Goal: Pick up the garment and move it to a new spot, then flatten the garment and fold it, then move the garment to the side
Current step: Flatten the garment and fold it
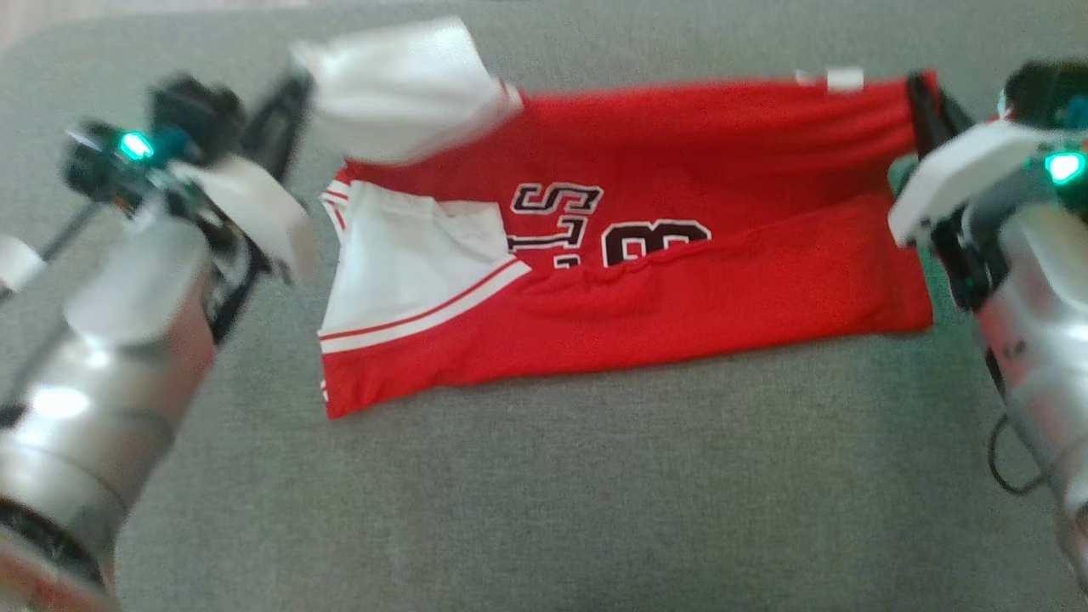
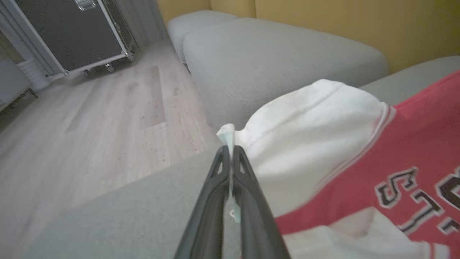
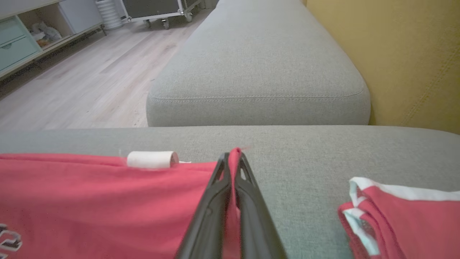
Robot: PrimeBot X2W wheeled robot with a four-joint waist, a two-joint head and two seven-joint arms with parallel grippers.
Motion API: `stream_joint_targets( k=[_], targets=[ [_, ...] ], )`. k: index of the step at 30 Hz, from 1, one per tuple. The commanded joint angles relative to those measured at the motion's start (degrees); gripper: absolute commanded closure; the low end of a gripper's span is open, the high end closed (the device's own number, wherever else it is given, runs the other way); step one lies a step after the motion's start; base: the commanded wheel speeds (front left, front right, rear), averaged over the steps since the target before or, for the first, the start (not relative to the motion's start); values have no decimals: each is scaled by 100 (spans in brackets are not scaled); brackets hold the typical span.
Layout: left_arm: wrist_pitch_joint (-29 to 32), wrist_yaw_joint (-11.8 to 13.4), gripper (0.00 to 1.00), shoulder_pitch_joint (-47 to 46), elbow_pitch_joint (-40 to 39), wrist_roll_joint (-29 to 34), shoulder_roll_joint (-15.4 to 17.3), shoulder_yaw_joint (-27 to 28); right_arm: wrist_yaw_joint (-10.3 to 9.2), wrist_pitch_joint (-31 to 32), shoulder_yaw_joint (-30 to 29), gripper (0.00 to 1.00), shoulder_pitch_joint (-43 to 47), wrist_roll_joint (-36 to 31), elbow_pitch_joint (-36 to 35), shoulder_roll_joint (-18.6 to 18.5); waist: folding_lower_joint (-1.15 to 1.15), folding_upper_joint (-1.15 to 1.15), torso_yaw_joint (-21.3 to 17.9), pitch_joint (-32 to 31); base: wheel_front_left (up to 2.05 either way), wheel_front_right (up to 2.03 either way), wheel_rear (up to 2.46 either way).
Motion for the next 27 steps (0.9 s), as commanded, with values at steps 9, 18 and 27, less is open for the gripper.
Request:
stream_joint_targets(
  k=[9,18,27],
  targets=[
    [1203,11,100,674,-1990,-979,1323,-1102,19,834,938,100,1006,984,-808,-717,1,0,267,-717,0,0,0],
    [2049,11,100,1131,-3174,-1473,1975,-1494,19,1503,1752,100,1435,1411,-1243,-1307,1,0,280,-911,0,0,0],
    [2287,134,100,1454,-3360,-1238,2001,-1595,19,1948,2445,100,1460,1674,-1405,-1573,1,0,197,-837,0,0,0]
  ],
)
